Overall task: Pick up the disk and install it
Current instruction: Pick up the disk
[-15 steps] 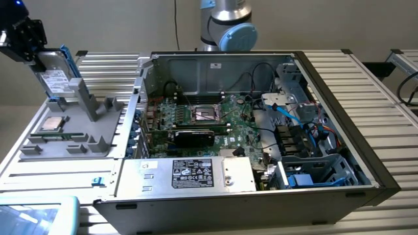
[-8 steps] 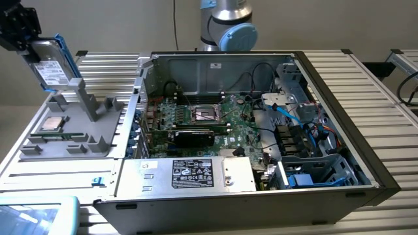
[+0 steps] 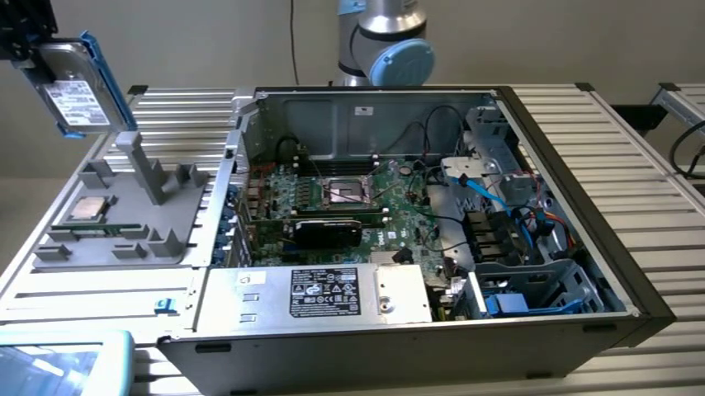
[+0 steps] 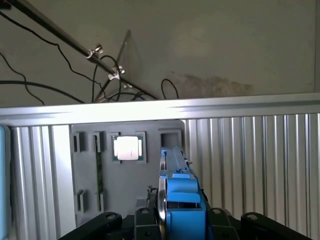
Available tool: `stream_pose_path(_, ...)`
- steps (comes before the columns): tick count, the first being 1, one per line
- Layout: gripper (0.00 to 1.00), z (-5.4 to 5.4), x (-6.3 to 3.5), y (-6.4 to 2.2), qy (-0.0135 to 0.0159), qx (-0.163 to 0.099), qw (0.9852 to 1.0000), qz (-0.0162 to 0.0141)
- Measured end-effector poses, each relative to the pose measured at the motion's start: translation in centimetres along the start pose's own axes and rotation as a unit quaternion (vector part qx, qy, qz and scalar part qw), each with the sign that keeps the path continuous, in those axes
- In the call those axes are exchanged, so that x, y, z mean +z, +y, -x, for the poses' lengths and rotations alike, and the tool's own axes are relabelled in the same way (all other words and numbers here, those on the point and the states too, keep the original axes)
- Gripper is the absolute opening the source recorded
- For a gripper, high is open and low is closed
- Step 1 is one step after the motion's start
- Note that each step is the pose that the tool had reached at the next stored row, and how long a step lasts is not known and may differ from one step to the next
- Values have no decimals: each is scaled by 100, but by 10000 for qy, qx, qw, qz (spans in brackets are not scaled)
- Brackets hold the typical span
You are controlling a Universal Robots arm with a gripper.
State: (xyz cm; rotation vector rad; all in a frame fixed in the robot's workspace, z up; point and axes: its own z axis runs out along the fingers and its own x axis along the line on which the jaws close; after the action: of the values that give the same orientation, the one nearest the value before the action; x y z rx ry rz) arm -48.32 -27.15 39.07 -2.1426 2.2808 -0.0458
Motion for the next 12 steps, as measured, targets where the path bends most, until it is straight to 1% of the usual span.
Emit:
stream_pose_path(7, 37, 1, -255, -84, 0, 0, 10000, -1)
stream_pose_path(10, 37, 4, -363, -137, 0, 0, 10000, -1)
stream_pose_path(12, 37, 6, -429, -187, 0, 0, 10000, -1)
